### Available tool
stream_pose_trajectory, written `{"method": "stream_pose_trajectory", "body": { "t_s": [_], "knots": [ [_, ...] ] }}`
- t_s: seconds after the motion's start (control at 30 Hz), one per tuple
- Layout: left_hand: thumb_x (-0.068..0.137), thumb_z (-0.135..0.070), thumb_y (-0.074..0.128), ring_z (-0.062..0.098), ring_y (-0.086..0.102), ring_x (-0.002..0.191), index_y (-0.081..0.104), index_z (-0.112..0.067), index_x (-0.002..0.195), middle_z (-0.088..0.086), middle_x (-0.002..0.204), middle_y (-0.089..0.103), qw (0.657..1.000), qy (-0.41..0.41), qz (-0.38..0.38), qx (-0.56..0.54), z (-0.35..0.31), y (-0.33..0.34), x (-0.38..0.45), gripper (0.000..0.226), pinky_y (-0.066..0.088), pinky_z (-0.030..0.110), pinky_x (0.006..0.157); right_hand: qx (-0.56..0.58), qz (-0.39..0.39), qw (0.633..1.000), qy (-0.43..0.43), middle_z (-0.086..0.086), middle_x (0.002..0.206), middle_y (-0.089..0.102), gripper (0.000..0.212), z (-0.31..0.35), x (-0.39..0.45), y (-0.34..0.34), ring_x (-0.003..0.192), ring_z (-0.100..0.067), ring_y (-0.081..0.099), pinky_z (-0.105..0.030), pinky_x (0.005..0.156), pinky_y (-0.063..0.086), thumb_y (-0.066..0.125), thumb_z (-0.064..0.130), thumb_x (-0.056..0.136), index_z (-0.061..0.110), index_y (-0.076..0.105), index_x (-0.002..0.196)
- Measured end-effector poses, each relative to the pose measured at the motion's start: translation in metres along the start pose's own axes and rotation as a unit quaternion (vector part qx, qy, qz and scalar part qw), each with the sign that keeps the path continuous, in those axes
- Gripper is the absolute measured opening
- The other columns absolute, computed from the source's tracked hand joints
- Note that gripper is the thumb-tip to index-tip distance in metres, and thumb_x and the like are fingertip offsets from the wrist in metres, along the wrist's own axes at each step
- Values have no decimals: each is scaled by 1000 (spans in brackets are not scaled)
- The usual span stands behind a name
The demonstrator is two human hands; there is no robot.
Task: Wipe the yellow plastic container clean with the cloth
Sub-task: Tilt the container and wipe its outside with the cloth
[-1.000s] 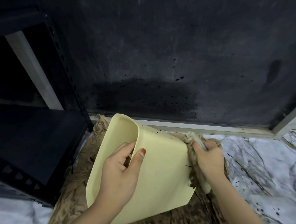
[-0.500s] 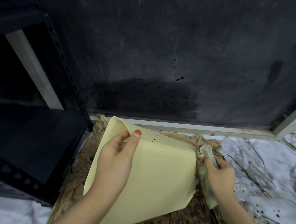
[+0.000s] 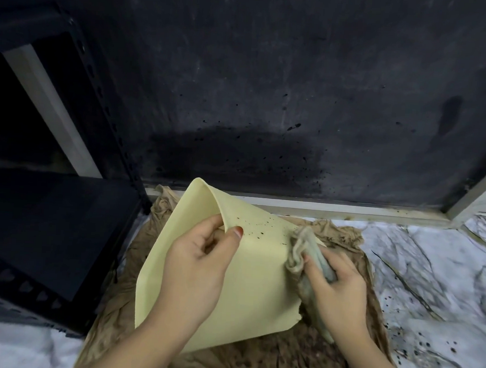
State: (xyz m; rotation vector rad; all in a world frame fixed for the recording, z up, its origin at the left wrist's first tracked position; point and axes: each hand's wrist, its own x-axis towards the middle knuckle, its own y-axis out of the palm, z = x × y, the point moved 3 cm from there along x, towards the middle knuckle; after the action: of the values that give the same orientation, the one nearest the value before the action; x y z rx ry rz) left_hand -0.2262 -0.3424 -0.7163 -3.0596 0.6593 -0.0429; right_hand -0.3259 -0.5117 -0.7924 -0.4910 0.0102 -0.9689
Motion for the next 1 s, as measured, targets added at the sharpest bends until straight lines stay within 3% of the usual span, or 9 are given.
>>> {"method": "stream_pose_trajectory", "body": {
  "t_s": [0.1,0.17,0.37,0.5,0.6,0.67,0.8,0.9,1.0],
  "knots": [
    [87,-15,59,9,36,50,67,-20,65,-9,47,39,1000,4,1,7,0,2,-2,24,32,21,51,31,57,997,-50,2,82,62,25,43,-1,7,80,-3,57,-5,64,40,69,15,78,39,65,84],
    [86,-18,59,14,39,56,71,-21,74,-1,54,42,1000,6,15,12,0,3,-4,17,34,26,57,46,94,994,-44,3,84,63,23,66,1,12,82,-2,57,-6,66,41,68,21,78,43,63,80],
    [86,-19,60,10,36,53,72,-23,76,-10,50,38,999,18,22,24,-1,5,-6,16,33,24,53,35,144,989,2,0,72,70,9,83,13,17,68,-9,62,-26,62,48,65,32,79,29,73,77],
    [86,-20,60,14,39,57,72,-23,80,-5,54,41,999,9,36,9,2,4,-8,14,35,27,56,-26,115,992,47,-4,63,68,12,57,26,11,54,-13,55,-26,51,41,65,32,79,24,73,77],
    [86,-21,61,13,39,58,71,-21,78,-1,58,41,999,8,43,11,3,3,-8,13,34,20,54,-37,87,991,91,9,49,62,8,35,30,1,48,-2,53,-14,46,38,65,28,80,24,72,78],
    [86,-23,63,18,42,64,71,-22,81,10,64,45,998,8,63,4,3,4,-8,10,36,26,60,-31,75,990,116,6,51,66,12,24,26,-6,51,-7,58,-24,53,46,65,27,79,18,72,77],
    [79,-33,62,22,49,71,72,-25,87,31,80,57,997,9,81,-4,2,6,-9,15,39,36,68,-5,74,990,119,-13,76,72,19,17,16,-10,77,-29,67,-44,74,54,67,31,77,13,71,80],
    [74,-39,64,24,51,74,72,-23,89,36,89,57,996,10,93,-10,1,8,-7,23,43,41,69,15,78,993,89,2,81,73,3,32,10,-7,83,-13,66,-34,78,53,70,32,75,32,69,73],
    [68,-47,63,27,53,76,72,-25,91,38,92,57,994,7,111,-7,0,11,-6,33,48,56,75,29,98,993,58,6,80,72,4,55,6,0,79,-6,65,-28,74,50,70,37,74,34,68,74]
  ]
}}
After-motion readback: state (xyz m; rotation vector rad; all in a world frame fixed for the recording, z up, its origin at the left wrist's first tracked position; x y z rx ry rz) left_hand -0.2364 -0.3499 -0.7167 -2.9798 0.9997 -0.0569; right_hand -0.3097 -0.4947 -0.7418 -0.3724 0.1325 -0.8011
